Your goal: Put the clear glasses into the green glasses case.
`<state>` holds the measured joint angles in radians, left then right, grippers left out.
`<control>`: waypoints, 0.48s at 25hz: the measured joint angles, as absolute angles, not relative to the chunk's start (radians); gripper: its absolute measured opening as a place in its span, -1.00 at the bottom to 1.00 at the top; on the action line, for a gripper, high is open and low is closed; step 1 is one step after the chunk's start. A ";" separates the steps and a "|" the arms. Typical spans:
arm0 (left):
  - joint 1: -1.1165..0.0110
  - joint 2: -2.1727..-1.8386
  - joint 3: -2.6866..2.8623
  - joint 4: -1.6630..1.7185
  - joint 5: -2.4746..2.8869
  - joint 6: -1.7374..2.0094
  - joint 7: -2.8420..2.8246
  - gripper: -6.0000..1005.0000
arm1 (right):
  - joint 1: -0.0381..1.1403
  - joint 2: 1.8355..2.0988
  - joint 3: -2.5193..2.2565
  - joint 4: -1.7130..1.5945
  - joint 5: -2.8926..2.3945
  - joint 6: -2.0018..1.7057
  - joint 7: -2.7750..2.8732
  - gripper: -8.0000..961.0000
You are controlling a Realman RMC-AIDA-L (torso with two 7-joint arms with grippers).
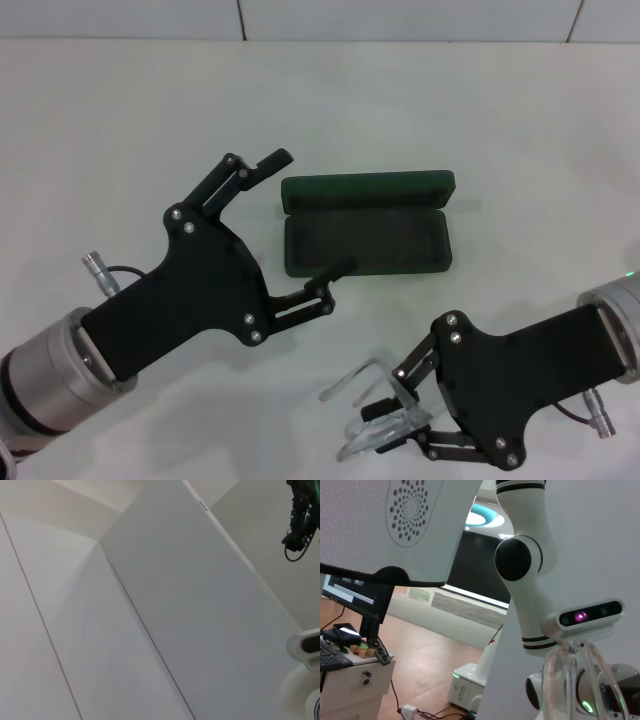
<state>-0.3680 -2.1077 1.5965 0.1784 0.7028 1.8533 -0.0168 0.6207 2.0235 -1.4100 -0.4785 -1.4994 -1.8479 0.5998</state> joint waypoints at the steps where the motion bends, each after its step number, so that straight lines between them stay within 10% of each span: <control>1: -0.370 -2.108 1.599 0.178 0.705 1.853 -0.016 0.74 | 0.623 2.024 -1.410 -0.479 -1.499 -1.845 0.601 -0.72; 12: -0.390 -2.108 1.637 0.184 0.705 1.850 -0.017 0.74 | 0.647 2.028 -1.415 -0.477 -1.450 -1.775 0.611 -0.72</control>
<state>-0.3898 -2.1077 1.6375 0.1837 0.7047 1.8500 -0.0168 0.6469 2.0284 -1.4151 -0.4769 -1.4504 -1.7752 0.6106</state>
